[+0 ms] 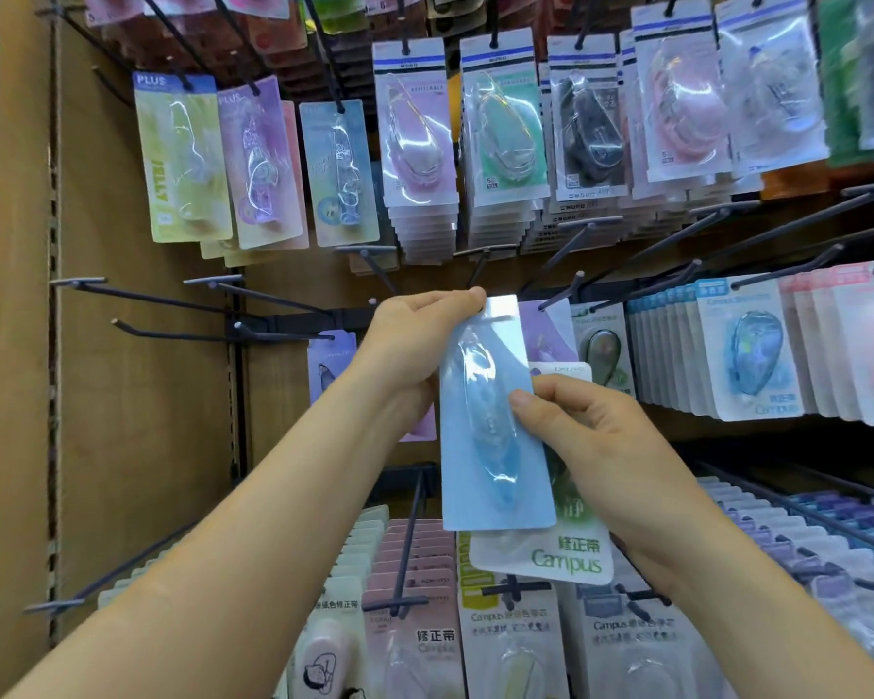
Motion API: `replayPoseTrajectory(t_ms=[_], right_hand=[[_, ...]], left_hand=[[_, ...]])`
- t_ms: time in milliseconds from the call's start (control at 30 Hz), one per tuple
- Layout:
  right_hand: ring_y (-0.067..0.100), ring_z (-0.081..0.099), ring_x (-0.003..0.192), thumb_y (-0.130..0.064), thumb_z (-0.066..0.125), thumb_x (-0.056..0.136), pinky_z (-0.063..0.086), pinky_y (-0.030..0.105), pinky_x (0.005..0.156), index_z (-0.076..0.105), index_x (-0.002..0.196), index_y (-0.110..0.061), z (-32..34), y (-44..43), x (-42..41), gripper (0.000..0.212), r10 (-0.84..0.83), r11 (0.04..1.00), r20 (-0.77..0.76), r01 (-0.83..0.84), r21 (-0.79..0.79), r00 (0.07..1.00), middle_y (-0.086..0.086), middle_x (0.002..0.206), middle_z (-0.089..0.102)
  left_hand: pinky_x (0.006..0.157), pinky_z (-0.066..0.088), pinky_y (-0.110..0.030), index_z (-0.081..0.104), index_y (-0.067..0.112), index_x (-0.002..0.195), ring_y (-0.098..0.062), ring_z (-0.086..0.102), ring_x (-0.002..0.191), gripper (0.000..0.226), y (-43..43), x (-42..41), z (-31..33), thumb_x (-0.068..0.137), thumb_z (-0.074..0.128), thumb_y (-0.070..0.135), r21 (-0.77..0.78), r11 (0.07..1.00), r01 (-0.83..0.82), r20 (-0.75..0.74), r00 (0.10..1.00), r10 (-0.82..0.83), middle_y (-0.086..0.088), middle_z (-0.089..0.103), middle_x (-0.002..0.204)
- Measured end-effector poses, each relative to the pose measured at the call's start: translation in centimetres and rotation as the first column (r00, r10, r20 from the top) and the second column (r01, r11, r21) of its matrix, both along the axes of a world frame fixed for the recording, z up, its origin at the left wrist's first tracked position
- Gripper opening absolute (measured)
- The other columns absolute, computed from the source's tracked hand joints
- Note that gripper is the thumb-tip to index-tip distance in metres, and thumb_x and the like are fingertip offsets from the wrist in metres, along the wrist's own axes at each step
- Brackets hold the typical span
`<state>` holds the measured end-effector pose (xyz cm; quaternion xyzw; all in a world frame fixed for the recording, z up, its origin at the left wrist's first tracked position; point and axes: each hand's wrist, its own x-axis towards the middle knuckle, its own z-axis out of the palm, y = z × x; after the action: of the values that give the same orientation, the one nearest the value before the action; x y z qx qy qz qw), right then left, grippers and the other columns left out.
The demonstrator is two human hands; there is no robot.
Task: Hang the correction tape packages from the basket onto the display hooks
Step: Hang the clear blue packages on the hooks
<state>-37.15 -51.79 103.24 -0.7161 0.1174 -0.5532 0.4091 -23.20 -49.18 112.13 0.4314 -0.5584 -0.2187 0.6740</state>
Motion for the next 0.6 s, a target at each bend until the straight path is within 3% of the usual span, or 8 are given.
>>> replayPoseTrajectory(t_ms=[67, 133, 233, 367, 467, 600], right_hand=[[0.011, 0.070, 0.087, -0.030, 0.060, 0.095, 0.055, 0.025, 0.071, 0.074, 0.095, -0.020, -0.2, -0.1, -0.1, 0.017, -0.138, 0.980, -0.048, 0.130, -0.149, 0.989, -0.004, 0.093, 0.075], [0.008, 0.068, 0.090, -0.029, 0.062, 0.095, 0.054, 0.030, 0.077, 0.074, 0.098, -0.025, -0.5, -0.3, -0.1, 0.013, -0.306, 0.910, -0.066, 0.272, -0.314, 0.950, -0.010, 0.094, 0.074], [0.008, 0.066, 0.089, -0.028, 0.062, 0.094, 0.052, 0.032, 0.077, 0.074, 0.099, -0.026, -0.8, -0.6, 0.2, 0.012, -0.365, 0.876, -0.045, 0.327, -0.353, 0.930, -0.012, 0.092, 0.073], [0.014, 0.070, 0.085, -0.032, 0.065, 0.087, 0.055, 0.026, 0.070, 0.074, 0.094, -0.017, -0.8, -0.3, 0.2, 0.019, -0.158, 0.967, -0.028, 0.149, -0.207, 0.987, -0.003, 0.090, 0.075], [0.009, 0.073, 0.089, -0.027, 0.077, 0.071, 0.055, 0.019, 0.074, 0.077, 0.095, -0.020, -1.4, 0.2, -0.3, 0.026, 0.032, 0.995, -0.154, -0.047, -0.093, 0.988, -0.006, 0.094, 0.078], [0.005, 0.071, 0.097, -0.016, 0.082, 0.076, 0.054, 0.020, 0.084, 0.078, 0.100, -0.020, -1.9, 0.4, -0.5, 0.025, 0.000, 0.995, -0.269, -0.026, -0.094, 0.963, -0.011, 0.100, 0.077]], left_hand=[[0.060, 0.057, -0.025, 0.071, 0.014, 0.094, -0.010, 0.067, 0.065, 0.015, -0.3, 0.2, -0.2, 0.091, 0.069, 0.028, -0.095, 0.994, -0.049, 0.069, 0.996, 0.055, 0.000, 0.070, 0.077], [0.062, 0.055, -0.019, 0.070, 0.016, 0.092, 0.001, 0.063, 0.067, 0.012, -0.6, 0.6, -0.4, 0.092, 0.068, 0.028, -0.282, 0.946, -0.160, 0.256, 0.938, 0.235, 0.005, 0.068, 0.081], [0.069, 0.054, -0.017, 0.067, 0.020, 0.092, 0.001, 0.063, 0.078, 0.009, -0.8, 0.9, -0.7, 0.093, 0.066, 0.029, -0.377, 0.909, -0.177, 0.378, 0.867, 0.325, 0.008, 0.066, 0.088], [0.057, 0.052, -0.013, 0.069, 0.017, 0.092, 0.001, 0.063, 0.067, 0.015, -0.9, 0.7, -0.3, 0.092, 0.067, 0.032, -0.256, 0.957, -0.138, 0.260, 0.944, 0.205, 0.008, 0.067, 0.080], [0.048, 0.047, -0.012, 0.070, 0.013, 0.090, 0.002, 0.062, 0.054, 0.015, -0.7, 0.4, -0.4, 0.092, 0.068, 0.028, -0.198, 0.977, -0.081, 0.159, 0.981, 0.114, 0.006, 0.066, 0.073], [0.049, 0.051, -0.018, 0.070, 0.013, 0.090, -0.003, 0.064, 0.051, 0.017, -0.3, 0.2, -0.5, 0.091, 0.068, 0.030, -0.119, 0.993, 0.013, 0.055, 0.998, -0.007, 0.004, 0.068, 0.068]])
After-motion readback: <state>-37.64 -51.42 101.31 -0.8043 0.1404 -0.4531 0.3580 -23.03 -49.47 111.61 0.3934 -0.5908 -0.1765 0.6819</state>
